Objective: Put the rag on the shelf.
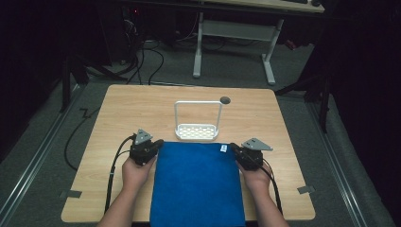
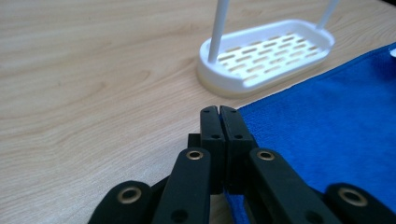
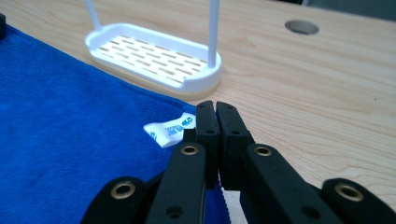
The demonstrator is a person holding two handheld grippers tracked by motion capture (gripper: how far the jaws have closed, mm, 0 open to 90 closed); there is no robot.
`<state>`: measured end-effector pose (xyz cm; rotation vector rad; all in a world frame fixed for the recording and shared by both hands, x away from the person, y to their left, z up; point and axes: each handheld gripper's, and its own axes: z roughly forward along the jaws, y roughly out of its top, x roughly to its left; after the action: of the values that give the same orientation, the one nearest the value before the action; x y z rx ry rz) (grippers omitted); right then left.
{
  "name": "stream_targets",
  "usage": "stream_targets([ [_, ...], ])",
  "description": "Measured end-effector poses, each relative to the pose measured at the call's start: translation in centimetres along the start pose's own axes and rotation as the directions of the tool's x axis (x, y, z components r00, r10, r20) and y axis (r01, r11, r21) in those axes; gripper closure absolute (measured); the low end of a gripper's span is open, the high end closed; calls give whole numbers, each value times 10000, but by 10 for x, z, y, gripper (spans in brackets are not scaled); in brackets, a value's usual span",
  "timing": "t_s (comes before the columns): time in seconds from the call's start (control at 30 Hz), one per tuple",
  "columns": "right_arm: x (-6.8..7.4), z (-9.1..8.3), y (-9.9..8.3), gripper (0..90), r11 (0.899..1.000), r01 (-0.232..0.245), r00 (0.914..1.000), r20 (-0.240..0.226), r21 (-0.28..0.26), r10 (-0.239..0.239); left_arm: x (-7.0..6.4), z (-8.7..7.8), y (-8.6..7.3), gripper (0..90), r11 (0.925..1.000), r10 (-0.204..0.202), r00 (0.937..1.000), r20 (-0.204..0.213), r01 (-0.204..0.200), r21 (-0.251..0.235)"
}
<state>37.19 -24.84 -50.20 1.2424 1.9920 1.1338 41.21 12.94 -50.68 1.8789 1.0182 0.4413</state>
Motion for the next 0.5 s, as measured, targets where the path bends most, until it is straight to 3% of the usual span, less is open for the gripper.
stream_targets([
  [0.13,1,-13,1,891,9989,-231,9992,-326,-415,218,-9,-14,5,893,9988,136,9999,-21,-136,-463],
  [0.5,-1,-40,7,891,9902,-342,9989,-360,-1352,296,-19,-42,17,892,9888,268,9996,54,-257,-1468],
])
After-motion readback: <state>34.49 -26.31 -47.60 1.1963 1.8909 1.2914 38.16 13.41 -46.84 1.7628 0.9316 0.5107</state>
